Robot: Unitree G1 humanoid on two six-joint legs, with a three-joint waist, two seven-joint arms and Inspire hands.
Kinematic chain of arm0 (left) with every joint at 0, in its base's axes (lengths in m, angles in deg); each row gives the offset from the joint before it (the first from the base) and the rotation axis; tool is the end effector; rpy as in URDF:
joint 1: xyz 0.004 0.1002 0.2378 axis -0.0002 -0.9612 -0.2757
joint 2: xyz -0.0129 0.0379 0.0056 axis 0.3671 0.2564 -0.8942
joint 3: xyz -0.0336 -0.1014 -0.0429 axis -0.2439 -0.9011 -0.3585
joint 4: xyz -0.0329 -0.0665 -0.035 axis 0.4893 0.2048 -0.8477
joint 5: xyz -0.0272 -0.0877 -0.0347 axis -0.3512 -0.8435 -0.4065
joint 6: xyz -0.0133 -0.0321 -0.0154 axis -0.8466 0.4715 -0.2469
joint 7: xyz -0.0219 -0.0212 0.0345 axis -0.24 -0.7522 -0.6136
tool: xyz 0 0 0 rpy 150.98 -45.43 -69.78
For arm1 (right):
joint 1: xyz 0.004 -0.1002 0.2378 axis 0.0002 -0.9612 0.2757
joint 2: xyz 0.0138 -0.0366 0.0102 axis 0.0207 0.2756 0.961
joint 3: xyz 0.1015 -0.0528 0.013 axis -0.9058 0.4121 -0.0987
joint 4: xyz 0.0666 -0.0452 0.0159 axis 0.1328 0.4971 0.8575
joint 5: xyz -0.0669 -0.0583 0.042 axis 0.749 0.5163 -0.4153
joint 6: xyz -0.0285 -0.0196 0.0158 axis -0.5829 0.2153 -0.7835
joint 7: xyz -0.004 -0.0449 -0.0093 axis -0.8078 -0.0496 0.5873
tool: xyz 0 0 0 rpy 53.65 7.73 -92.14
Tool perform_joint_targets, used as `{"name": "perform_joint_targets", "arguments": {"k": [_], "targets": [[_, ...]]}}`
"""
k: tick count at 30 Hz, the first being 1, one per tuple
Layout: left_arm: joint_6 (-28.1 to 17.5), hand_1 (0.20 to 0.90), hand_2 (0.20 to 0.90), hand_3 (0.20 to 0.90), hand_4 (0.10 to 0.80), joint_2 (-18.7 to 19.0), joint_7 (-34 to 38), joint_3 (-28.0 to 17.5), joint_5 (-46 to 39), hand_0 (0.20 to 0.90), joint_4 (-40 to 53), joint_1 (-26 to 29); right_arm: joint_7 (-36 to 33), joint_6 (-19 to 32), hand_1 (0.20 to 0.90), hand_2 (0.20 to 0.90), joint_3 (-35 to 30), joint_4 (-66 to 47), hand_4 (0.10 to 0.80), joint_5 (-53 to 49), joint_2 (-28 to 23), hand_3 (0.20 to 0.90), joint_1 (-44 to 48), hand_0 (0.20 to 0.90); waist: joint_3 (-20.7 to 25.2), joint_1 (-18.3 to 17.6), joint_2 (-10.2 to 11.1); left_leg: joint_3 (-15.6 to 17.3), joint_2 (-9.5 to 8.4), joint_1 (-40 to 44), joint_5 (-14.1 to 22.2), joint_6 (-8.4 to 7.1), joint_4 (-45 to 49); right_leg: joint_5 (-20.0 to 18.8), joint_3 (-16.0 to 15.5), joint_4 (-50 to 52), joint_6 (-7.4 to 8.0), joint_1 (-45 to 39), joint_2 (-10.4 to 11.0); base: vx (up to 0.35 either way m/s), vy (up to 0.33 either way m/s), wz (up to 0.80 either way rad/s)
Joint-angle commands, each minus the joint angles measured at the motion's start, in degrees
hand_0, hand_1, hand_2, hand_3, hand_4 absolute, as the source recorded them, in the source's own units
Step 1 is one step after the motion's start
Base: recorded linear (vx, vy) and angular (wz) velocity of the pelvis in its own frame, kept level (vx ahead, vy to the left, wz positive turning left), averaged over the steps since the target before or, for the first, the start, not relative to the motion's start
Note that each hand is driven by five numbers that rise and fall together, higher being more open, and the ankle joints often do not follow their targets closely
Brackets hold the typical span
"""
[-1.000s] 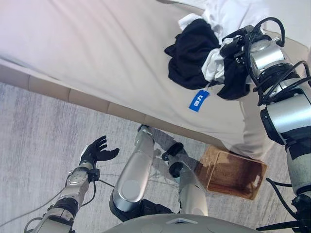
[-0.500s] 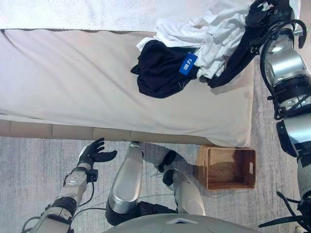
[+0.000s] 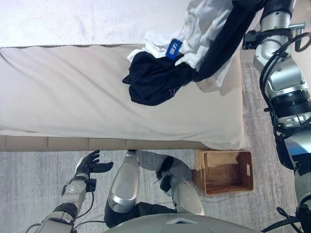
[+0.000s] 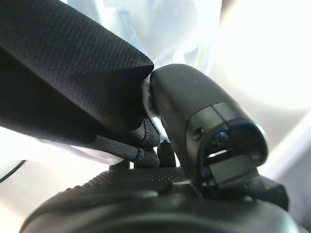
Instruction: Pick up the clothes from the bed and place them into the basket
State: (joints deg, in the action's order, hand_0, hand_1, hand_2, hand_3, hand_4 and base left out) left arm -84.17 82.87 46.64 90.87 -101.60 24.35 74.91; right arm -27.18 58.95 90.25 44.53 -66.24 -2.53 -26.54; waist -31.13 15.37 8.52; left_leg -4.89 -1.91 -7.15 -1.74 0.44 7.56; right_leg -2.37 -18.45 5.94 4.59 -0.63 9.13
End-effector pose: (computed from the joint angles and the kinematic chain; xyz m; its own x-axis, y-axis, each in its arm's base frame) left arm 0.1519 0.2736 -0.0745 0.7184 0.2886 -0.6330 -0.1418 0.9515 0.2730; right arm 0.3250 -0.2110 0.3019 0.7097 -0.1190 0.6944 0.4016 0.8782 -0.2599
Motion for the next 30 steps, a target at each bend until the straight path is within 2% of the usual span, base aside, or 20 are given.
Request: {"name": "perform_joint_targets", "arguments": {"k": [1, 6, 11, 16, 20, 21, 23, 27, 30], "targets": [[-0.14, 0.900, 0.900, 0.900, 0.800, -1.08, 0.07, 2.62, 2.76, 0.900, -2.09, -5.78, 4.95, 7.53, 0.300, 0.300, -2.29, -5.19, 0.100, -4.04, 0.09, 0.200, 1.97, 0.300, 16.68, 0.74, 0.09, -1.50, -2.44, 5.38, 4.55, 3.15, -6.51, -2.68, 0.62, 4.09, 2.57, 0.49, -0.12, 0.069, -0.011, 0.04], [0.89, 0.900, 0.900, 0.900, 0.800, -1.25, 0.60, 2.84, 4.44, 0.900, -2.43, -6.41, 12.78, 7.24, 0.300, 0.300, -0.79, -9.09, 0.100, -10.70, 5.09, 0.200, 1.20, 0.300, 18.07, 1.71, 0.52, -2.37, -2.50, 6.69, 3.92, 3.11, -7.50, -2.82, -0.46, 3.16, 2.44, -1.47, -0.18, 0.063, -0.019, 0.09], [1.01, 0.900, 0.900, 0.900, 0.800, -1.19, 0.39, 2.54, 5.57, 0.900, -3.79, -6.91, 12.86, 4.18, 0.300, 0.300, -0.26, -12.29, 0.100, -14.68, 10.67, 0.200, 0.37, 0.300, 19.14, 2.53, 0.28, -3.20, -2.77, 7.61, 3.56, 3.11, -7.82, -2.39, -1.28, 3.16, 2.15, -2.99, 0.02, 0.063, 0.016, 0.08], [2.30, 0.900, 0.900, 0.900, 0.800, -1.16, -0.07, 1.73, 6.20, 0.900, -3.54, -7.02, 11.76, -3.08, 0.300, 0.300, -0.10, -10.80, 0.100, -17.15, 14.00, 0.200, -1.63, 0.300, 19.68, 3.05, 0.00, -3.41, -2.85, 7.91, 3.09, 2.87, -8.18, -2.10, -1.79, 2.68, 2.12, -3.87, 0.17, 0.033, 0.023, 0.14], [2.98, 0.900, 0.900, 0.900, 0.800, -1.05, -0.19, 1.32, 6.29, 0.900, -3.20, -7.12, 13.81, -9.95, 0.300, 0.300, 1.33, -4.33, 0.100, -14.16, 12.57, 0.200, -3.49, 0.300, 19.45, 3.19, 0.08, -3.43, -2.73, 7.72, 2.73, 2.76, -8.35, -1.77, -1.92, 2.46, 2.14, -3.93, 0.10, 0.002, 0.004, 0.01], [3.03, 0.900, 0.900, 0.900, 0.800, -0.81, -0.34, 1.24, 6.14, 0.900, -3.22, -6.86, 16.50, -10.78, 0.300, 0.300, 2.58, 1.19, 0.100, -10.05, 11.20, 0.200, -4.32, 0.300, 19.08, 3.25, 0.24, -3.37, -2.56, 7.50, 2.52, 2.64, -8.39, -1.48, -2.06, 2.32, 2.11, -3.90, 0.00, 0.000, 0.000, 0.00], [3.07, 0.900, 0.900, 0.900, 0.800, -0.78, -0.07, 1.44, 6.02, 0.900, -3.27, -6.39, 18.86, -14.01, 0.300, 0.300, 3.71, 4.94, 0.100, -7.02, 10.08, 0.200, -4.54, 0.300, 18.63, 3.33, 0.44, -3.30, -2.40, 7.30, 2.40, 2.56, -8.41, -1.51, -2.21, 2.26, 2.12, -3.81, -0.05, -0.015, -0.011, 0.00], [3.44, 0.900, 0.900, 0.900, 0.800, 0.06, 0.23, 2.25, 5.03, 0.900, -3.44, -4.36, 25.21, -16.79, 0.300, 0.300, 8.70, 18.87, 0.100, 2.86, 6.74, 0.200, -3.43, 0.300, 17.03, 3.97, 0.93, -3.53, -2.09, 6.18, 2.07, 2.41, -8.23, -1.23, -2.74, 2.16, 2.14, -3.20, -0.15, -0.052, -0.032, -0.04], [2.97, 0.900, 0.900, 0.900, 0.800, 0.41, 0.02, 2.65, 4.89, 0.900, -4.31, -2.98, 29.14, -18.74, 0.300, 0.300, 10.57, 27.14, 0.100, 9.97, 6.28, 0.200, -1.70, 0.300, 16.06, 4.64, 1.00, -3.75, -2.04, 5.73, 1.84, 2.35, -8.32, -1.03, -3.20, 2.24, 2.07, -2.95, -0.13, -0.034, -0.017, 0.04]]}}
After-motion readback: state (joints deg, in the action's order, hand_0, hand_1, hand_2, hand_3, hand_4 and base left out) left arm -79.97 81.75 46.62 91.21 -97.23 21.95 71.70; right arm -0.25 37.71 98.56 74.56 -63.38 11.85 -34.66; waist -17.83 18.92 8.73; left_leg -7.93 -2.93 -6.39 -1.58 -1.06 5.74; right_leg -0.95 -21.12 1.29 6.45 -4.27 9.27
